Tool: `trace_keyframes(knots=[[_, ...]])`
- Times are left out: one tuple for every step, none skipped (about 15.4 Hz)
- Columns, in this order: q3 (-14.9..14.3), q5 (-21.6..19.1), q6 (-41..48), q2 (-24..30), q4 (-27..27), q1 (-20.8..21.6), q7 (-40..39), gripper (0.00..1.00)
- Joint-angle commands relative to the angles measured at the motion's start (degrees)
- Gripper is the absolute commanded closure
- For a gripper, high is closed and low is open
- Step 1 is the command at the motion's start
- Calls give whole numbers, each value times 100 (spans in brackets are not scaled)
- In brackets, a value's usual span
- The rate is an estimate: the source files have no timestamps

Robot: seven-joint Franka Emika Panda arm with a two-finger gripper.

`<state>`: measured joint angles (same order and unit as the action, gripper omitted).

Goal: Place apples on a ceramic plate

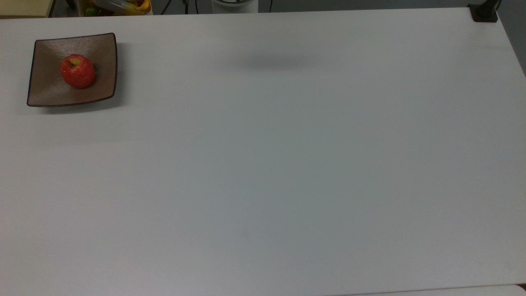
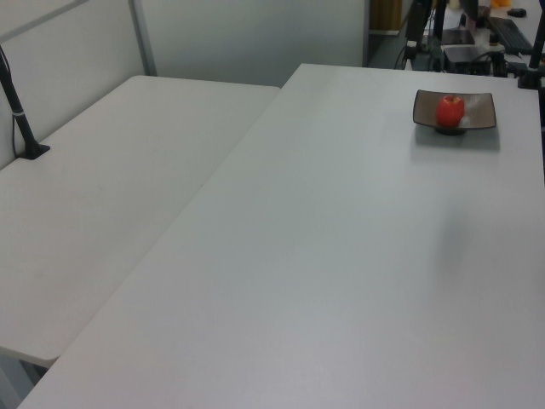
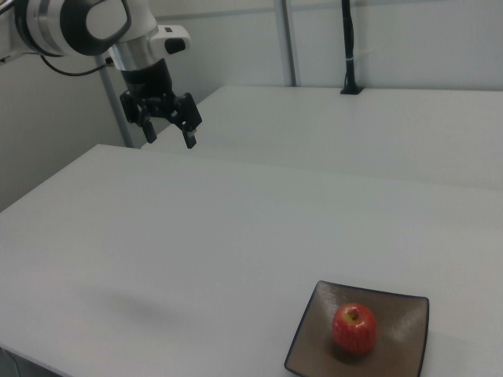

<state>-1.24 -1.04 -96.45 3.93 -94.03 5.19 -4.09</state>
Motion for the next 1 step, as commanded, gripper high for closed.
trace_keyframes(knots=[[-96,60,-102,100,-71,52,-163,0]])
